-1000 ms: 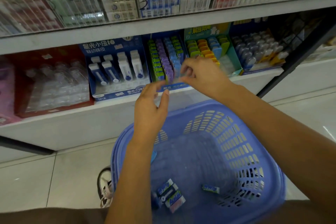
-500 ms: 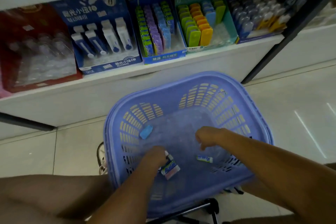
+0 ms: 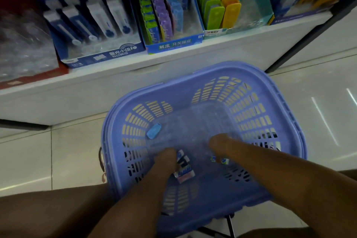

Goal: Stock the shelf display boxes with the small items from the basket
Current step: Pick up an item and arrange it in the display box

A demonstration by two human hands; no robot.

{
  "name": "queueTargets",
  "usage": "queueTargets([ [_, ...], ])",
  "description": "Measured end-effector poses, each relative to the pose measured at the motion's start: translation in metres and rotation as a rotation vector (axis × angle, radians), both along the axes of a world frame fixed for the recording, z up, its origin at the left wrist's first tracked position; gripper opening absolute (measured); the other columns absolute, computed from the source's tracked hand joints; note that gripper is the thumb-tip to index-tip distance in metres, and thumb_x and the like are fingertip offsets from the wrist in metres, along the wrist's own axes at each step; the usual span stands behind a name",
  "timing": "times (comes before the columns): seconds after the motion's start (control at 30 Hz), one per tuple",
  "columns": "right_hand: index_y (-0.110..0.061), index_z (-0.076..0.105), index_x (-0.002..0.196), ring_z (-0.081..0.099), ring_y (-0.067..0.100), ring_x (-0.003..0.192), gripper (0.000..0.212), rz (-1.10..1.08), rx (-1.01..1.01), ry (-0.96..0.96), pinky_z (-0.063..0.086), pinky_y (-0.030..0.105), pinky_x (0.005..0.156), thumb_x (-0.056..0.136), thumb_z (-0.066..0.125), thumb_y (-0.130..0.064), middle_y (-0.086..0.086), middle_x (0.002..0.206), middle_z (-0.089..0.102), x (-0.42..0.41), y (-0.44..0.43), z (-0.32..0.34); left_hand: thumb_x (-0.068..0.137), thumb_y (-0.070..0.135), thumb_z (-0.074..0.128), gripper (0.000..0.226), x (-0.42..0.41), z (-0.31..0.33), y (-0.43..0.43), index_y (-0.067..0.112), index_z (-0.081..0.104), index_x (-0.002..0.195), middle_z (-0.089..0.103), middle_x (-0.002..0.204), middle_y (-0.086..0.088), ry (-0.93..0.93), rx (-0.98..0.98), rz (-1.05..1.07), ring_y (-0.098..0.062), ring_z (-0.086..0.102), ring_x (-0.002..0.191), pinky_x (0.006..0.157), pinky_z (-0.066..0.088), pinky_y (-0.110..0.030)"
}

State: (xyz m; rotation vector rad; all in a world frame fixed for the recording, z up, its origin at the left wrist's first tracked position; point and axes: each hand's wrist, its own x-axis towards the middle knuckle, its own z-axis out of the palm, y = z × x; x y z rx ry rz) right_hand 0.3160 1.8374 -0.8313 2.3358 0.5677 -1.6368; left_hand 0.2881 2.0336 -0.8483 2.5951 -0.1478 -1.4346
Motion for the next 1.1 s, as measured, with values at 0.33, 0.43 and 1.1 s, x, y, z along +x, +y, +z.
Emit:
queueTargets([
  [0.33, -0.013, 0.056, 0.077, 0.054, 0.021, 0.07, 0.022, -0.376, 0.187, -0.156, 0.043, 0.036, 0.071, 0.085, 0.066, -0.031, 0.008, 0.078, 0.054, 0.008, -0.007, 0.004, 0.089, 0.036, 0.063, 0.047, 0.019, 0.002, -0.009, -0.005, 0.061, 0.112, 0.06, 0.118, -0.025, -0.017, -0.043, 0.13, -0.034, 0.057, 0.109, 0.089, 0.041, -0.037],
  [0.43, -0.013, 0.046, 0.053, 0.04, 0.014, 0.051, 0.041, -0.688, 0.4, -0.089, 0.038, 0.032, 0.062, 0.09, 0.062, -0.025, 0.006, 0.055, 0.046, 0.024, -0.012, 0.025, 0.089, 0.027, 0.062, 0.039, 0.033, 0.019, -0.015, -0.005, 0.062, 0.112, 0.061, 0.118, -0.025, -0.052, -0.091, 0.256, -0.035, 0.057, 0.109, 0.089, 0.042, -0.037],
  [1.1, 0.001, 0.056, 0.113, 0.063, 0.004, 0.055, 0.021, -1.065, 1.42, -0.657, 0.054, 0.018, 0.059, 0.092, 0.056, -0.004, 0.014, 0.073, 0.058, 0.106, -0.004, 0.241, 0.097, 0.024, 0.049, 0.023, 0.092, 0.215, -0.038, 0.01, 0.06, 0.084, 0.053, 0.059, -0.001, -0.374, -0.933, 0.867, -0.011, 0.042, 0.043, 0.044, 0.037, -0.021],
])
